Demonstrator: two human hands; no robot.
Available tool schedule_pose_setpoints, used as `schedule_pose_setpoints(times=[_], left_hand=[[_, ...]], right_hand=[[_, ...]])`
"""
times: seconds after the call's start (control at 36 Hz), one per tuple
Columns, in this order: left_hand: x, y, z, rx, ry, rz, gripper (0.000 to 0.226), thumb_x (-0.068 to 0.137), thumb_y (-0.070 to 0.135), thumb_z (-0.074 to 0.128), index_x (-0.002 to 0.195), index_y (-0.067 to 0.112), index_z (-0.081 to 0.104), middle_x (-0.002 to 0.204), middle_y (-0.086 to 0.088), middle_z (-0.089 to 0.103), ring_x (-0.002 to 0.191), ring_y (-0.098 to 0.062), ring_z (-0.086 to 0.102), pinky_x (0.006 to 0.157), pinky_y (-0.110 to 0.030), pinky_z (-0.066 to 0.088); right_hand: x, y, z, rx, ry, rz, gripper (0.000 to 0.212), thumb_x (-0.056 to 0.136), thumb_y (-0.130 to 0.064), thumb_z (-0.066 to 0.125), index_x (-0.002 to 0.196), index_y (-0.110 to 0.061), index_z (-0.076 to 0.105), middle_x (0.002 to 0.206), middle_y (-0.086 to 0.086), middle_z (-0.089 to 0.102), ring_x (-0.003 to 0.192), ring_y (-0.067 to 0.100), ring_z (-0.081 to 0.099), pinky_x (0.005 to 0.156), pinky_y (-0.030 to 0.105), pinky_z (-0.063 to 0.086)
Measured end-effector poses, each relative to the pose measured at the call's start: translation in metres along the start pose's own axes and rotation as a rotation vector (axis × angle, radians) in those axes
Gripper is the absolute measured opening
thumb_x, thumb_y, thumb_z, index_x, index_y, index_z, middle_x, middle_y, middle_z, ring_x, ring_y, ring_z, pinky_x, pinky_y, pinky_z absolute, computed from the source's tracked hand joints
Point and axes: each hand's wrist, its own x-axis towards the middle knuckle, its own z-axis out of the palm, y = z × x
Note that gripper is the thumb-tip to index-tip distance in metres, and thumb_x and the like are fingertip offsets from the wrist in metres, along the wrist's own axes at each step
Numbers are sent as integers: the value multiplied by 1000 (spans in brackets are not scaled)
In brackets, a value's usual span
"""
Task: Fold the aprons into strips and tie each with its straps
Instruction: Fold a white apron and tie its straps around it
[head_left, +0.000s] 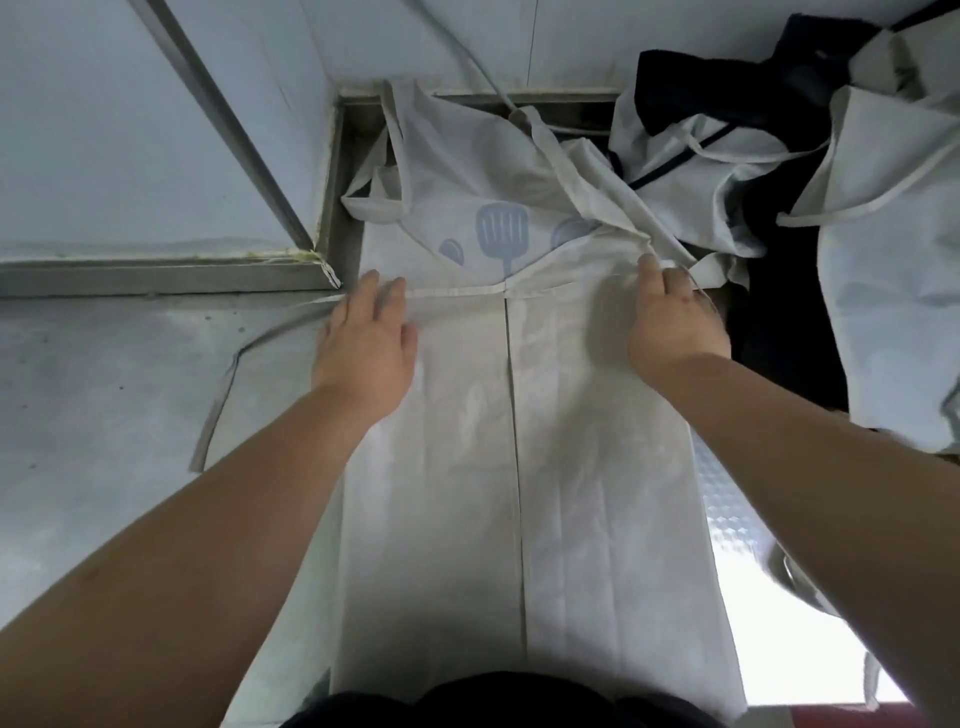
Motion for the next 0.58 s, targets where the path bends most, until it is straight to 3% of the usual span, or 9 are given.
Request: schedule_pose_setpoints(times=[0.11,0.22,0.31,0.44,0.58], left_hand=[[-18,-4,6,105,-195,-35,64,98,50,26,151,26,3,158,-2,-16,145,-23,-11,117,-46,0],[-32,5,9,93,-145,98,64,96,53,25,151,30,2,158,0,-17,144,-23,-19,115,-47,-10],[-36,7,16,108,-250,206,68,92,64,22,149,38,-5,156,5,-22,143,-20,-22,115,-46,-12],[-26,1,13,133,-280,225,68,93,63,25,150,37,-1,157,4,-19,144,-20,-19,115,-45,-11],[-49,-6,6,78,-110,232,65,97,44,39,151,25,10,160,1,-3,146,-23,-5,117,-43,-2]], right_hand=[[-18,3,2,20,21,-49,66,92,-14,44,149,-15,11,148,17,27,130,36,33,106,43,27],[-57,-6,6,117,-52,-168,65,92,-50,40,148,-25,18,152,11,22,137,30,27,111,43,16],[-78,-13,23,-8,-185,-228,79,82,-74,33,147,-36,10,156,5,6,142,28,13,115,47,3],[-83,-14,35,38,-191,-169,80,78,-79,33,145,-40,12,153,3,6,139,28,13,116,49,-1],[-90,-21,36,-80,-44,-117,77,85,-74,29,147,-30,17,154,10,13,140,36,14,115,49,1]])
